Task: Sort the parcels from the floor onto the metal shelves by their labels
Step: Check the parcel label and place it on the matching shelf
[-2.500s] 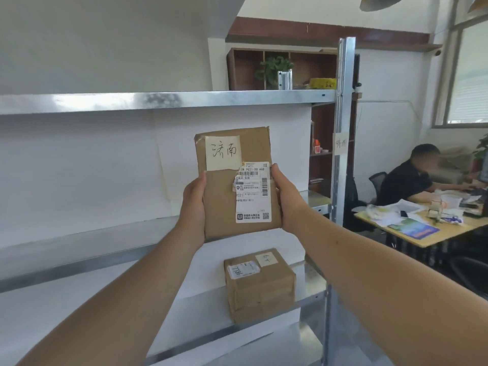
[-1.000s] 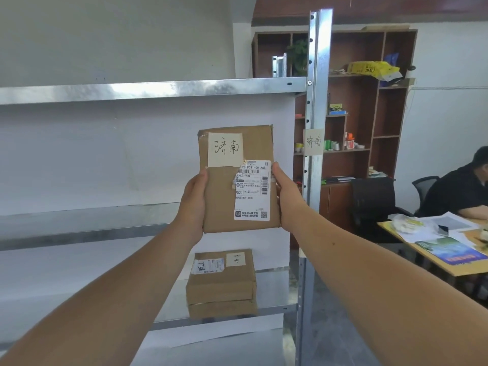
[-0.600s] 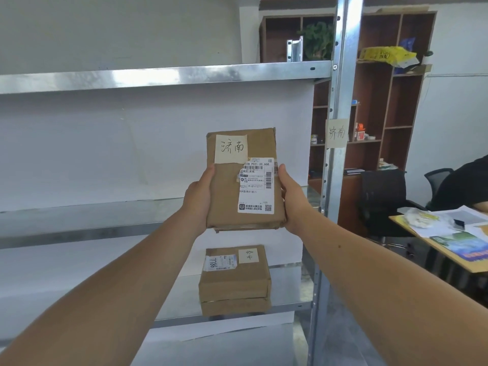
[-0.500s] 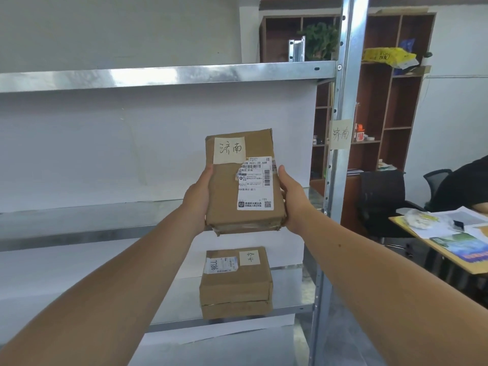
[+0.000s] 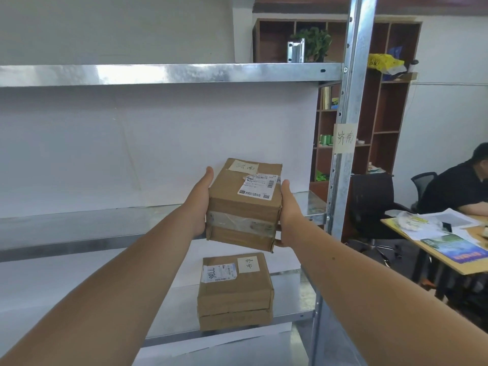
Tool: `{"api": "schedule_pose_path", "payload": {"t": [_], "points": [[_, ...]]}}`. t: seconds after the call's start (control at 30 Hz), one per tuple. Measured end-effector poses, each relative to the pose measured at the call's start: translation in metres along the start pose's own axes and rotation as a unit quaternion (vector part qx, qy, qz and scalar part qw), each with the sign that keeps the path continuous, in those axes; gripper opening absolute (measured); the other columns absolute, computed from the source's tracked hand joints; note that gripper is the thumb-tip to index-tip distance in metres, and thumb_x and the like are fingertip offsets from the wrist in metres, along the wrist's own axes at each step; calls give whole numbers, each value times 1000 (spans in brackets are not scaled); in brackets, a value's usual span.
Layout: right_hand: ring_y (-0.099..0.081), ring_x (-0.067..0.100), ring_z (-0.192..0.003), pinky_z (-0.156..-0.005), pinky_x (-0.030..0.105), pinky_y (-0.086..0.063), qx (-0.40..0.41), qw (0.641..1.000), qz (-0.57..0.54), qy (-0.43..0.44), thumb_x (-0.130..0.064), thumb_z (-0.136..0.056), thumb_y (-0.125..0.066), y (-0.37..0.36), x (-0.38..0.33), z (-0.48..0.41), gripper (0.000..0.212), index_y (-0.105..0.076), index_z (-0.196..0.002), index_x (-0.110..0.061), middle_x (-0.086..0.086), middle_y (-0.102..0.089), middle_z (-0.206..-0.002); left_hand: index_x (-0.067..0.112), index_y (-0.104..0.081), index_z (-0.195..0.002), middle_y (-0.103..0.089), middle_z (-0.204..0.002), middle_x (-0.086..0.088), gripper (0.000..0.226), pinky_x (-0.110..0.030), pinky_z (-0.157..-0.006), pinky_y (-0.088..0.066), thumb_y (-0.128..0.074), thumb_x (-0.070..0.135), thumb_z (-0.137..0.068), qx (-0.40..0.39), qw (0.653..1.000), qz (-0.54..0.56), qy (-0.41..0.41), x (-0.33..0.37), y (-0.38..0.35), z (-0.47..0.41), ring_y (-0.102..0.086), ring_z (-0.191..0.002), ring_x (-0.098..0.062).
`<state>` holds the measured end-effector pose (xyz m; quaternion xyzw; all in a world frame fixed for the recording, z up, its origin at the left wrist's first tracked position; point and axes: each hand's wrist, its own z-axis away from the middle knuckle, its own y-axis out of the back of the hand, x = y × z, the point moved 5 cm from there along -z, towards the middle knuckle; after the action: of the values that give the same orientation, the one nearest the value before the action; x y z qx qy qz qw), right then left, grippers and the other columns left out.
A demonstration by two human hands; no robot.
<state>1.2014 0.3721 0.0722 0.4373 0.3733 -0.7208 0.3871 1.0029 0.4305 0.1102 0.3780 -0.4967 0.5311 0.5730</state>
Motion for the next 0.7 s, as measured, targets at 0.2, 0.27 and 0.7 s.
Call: {"api": "schedule_pose_path", "payload": {"t": [0.2,0.27,0.7], "points": [[-77,23,-71,-50,25,-52,45,997,-46,31,-85,-92,-47,0,-13,-2,60,-76,-99,-33,-4,-82,-71,29,-76,-104,-85,-97,-5,78,-45,-80,-61,-50,97,-76,31,999,35,6,-12,1,-13,-76,-95,-28],[-69,24,-77,-56,30,-46,77,996,-47,18,-84,-91,-47,4,-14,-12,58,-66,-89,-29,-1,-75,-80,35,-74,-110,-83,-98,-1,65,-43,-74,-62,-59,89,-78,22,999,35,-3,-13,-4,-13,-77,-94,-27],[-59,22,-54,-47,27,-51,86,994,-53,-36,-58,-99,-61,-17,26,-28,51,-68,-111,-9,10,-67,-79,28,-48,-113,-64,-105,9,50,-33,-69,-44,-52,73,-93,241,923,-182,-239,1,9,-27,-66,-100,-28]]}}
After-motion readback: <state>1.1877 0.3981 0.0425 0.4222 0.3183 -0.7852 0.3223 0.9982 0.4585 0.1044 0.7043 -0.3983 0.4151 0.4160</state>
